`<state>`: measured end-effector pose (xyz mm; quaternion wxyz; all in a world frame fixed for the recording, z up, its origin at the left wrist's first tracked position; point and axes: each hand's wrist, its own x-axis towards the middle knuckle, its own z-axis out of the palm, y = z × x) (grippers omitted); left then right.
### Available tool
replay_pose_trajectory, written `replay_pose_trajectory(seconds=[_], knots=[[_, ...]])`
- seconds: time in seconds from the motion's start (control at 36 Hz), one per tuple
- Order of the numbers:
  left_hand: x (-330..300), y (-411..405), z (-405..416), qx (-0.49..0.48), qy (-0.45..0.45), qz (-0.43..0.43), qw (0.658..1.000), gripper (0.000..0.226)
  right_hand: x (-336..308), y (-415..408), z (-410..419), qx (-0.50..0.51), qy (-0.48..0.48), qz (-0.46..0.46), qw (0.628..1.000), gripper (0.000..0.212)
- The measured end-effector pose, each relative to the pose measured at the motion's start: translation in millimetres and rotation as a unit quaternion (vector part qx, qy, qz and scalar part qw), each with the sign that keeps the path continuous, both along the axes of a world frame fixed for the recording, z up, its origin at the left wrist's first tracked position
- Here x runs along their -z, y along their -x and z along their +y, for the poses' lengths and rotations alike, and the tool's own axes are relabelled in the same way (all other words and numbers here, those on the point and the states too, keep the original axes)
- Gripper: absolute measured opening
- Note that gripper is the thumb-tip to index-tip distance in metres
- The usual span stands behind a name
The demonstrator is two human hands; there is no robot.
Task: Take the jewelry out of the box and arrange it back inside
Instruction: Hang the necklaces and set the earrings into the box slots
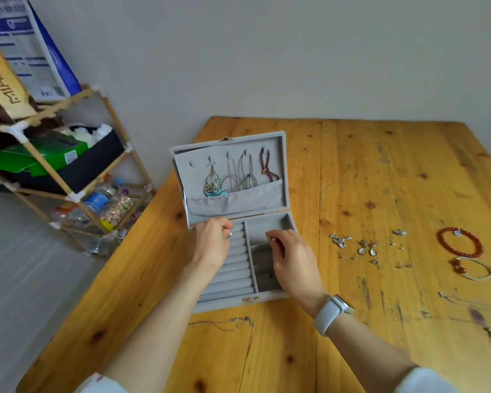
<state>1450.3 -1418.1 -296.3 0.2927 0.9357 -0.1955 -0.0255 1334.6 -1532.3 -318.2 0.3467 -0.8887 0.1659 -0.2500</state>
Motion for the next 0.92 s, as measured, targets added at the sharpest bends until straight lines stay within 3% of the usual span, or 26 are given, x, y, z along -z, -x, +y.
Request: replay_pose_trajectory(seconds=[0.42, 0.56, 0.67, 0.92], knots=[[6.0, 15.4, 4.0, 0.027, -0.11, -0.11, 0.987, 0.034, -5.7, 0.3, -0.6, -0.012, -0.054, -0.028, 0.998, 0.029], [10.8, 17.8, 14.2, 0.039, -0.088, -0.137, 0.986, 0.047, -13.1, -11.0, 1.5, -0.017, -0.086, -0.026, 0.996, 0.025], [12.2, 18.9, 20.8, 0.048, -0.064, -0.177, 0.981, 0.043, -16.8, -26.4, 8.7, -0.026, -0.123, -0.016, 0.992, 0.023], [28.7, 21.0, 29.1, 0.072, -0.057, -0.272, 0.958, 0.033, -5.2, -60.7, 14.3, -0.027, -0.063, 0.045, 0.997, 0.019]])
